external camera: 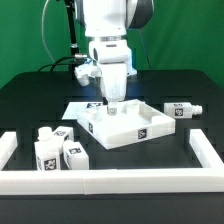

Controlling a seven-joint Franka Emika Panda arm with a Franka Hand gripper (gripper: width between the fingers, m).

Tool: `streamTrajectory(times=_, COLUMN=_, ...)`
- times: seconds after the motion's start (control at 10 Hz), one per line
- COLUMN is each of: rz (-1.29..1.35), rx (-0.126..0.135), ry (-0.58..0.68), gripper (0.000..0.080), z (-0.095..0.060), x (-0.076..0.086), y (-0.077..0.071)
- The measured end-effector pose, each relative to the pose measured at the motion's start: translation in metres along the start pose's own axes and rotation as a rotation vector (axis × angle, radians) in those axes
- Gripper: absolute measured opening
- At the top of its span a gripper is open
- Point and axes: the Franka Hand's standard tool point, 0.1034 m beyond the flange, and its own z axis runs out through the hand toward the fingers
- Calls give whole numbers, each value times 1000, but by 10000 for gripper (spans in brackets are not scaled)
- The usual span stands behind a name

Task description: Assemble one leg

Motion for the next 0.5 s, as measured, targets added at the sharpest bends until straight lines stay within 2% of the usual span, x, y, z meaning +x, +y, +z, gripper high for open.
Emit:
streamTrajectory(times=0.1, rz=-3, rx=-20, ry=-8, gripper=649, z=-9, x=4, y=0)
streamTrajectory(times=0.3, rz=-5, rx=-52, ry=-3, gripper=649, z=-13, x=10, y=-6)
streamTrajectory(times=0.5, rz=8, rx=-51, ry=-6, gripper=649, z=-12, x=2, y=-7)
